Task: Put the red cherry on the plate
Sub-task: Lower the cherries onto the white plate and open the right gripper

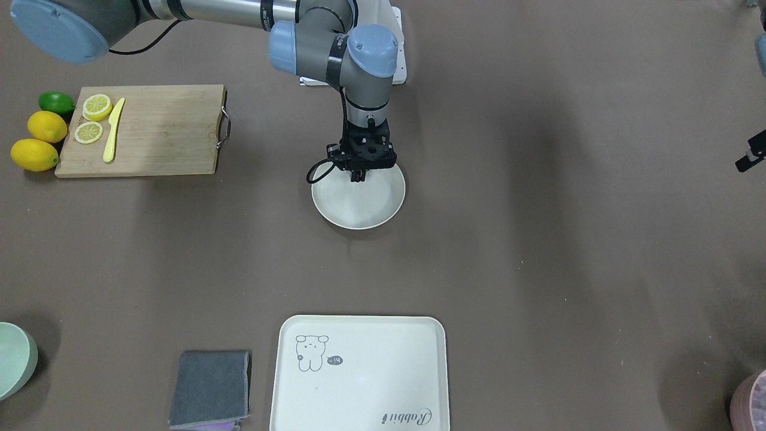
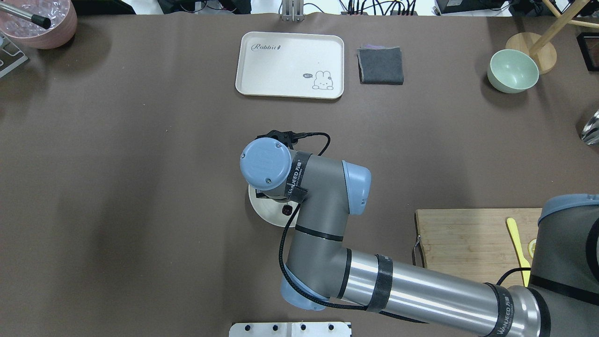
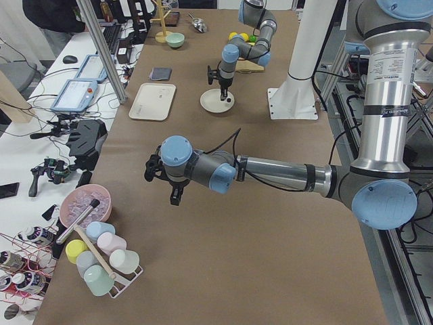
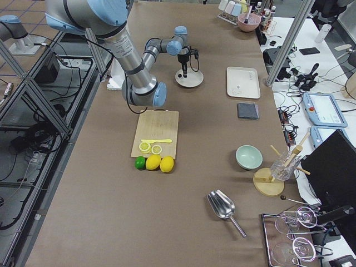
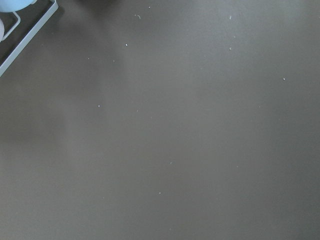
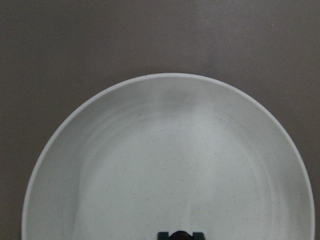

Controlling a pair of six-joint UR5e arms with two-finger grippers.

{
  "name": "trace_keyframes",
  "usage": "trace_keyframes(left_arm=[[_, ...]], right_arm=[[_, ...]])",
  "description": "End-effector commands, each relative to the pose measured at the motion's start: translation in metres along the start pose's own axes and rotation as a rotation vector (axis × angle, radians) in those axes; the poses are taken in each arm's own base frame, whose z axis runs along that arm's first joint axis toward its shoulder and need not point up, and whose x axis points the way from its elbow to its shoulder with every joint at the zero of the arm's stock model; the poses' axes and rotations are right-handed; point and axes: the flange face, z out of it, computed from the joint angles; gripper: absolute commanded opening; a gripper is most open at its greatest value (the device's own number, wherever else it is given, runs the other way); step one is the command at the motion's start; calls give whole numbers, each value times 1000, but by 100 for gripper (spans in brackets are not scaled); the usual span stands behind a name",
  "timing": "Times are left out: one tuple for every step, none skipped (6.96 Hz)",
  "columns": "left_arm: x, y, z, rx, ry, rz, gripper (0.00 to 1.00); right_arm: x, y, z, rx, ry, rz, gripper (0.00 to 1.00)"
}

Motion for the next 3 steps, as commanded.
trace_keyframes(left_arm=[[-5,2,5,-12,-2,-14,98],[-4,1,5,-12,-1,-12,98],[-4,2,5,-13,-1,-13,98]], right_arm=[[7,-15,-1,13,5,11,0],[11,-20,2,13,14,16,55],[10,-20,4,13,18,25,99]])
